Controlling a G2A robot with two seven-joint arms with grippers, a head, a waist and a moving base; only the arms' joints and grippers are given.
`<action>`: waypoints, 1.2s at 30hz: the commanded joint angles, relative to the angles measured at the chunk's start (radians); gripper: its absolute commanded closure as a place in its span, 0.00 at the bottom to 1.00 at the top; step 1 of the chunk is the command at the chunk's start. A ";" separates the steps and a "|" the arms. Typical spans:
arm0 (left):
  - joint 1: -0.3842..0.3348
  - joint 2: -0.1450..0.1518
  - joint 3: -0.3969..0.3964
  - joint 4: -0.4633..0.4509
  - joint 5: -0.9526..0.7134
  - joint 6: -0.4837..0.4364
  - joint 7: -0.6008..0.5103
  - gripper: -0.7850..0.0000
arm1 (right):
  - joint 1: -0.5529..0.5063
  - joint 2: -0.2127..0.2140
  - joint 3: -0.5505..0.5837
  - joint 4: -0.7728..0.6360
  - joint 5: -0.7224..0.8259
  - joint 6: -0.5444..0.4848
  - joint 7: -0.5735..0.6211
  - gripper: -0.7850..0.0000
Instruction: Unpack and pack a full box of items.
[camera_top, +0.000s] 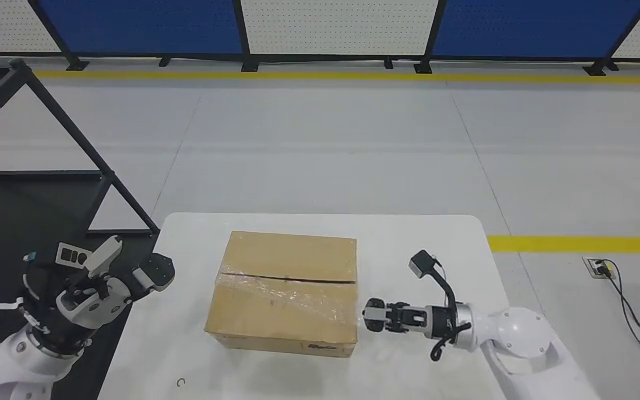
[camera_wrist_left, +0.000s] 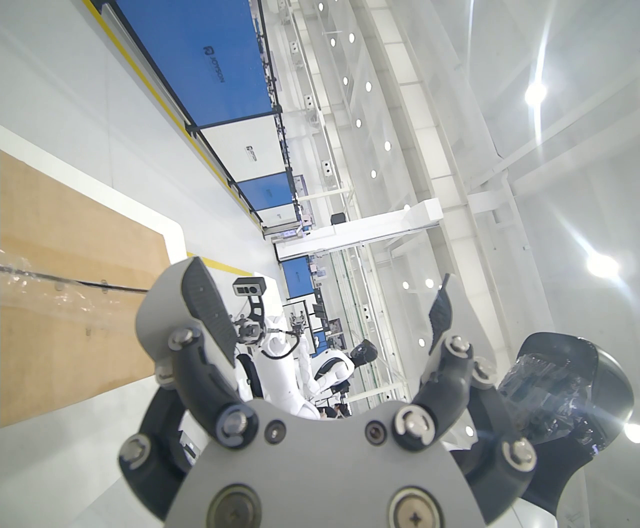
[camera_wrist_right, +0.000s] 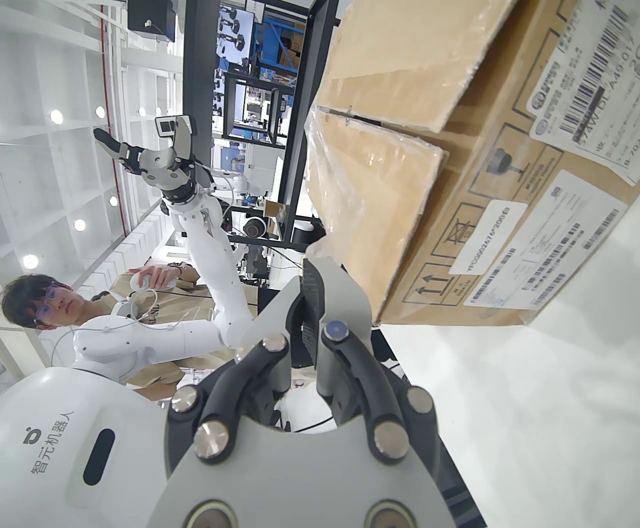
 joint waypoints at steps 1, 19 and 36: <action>0.000 0.000 0.000 0.000 0.000 0.000 0.000 0.00 | 0.014 0.001 -0.002 -0.004 0.001 0.007 -0.001 1.00; 0.000 0.000 0.000 0.000 0.000 0.000 0.000 0.00 | 0.183 0.018 0.024 0.072 -0.033 0.061 0.040 1.00; 0.000 0.000 0.000 0.000 0.000 0.000 0.000 0.00 | 0.239 0.023 -0.027 0.135 -0.037 0.042 0.051 1.00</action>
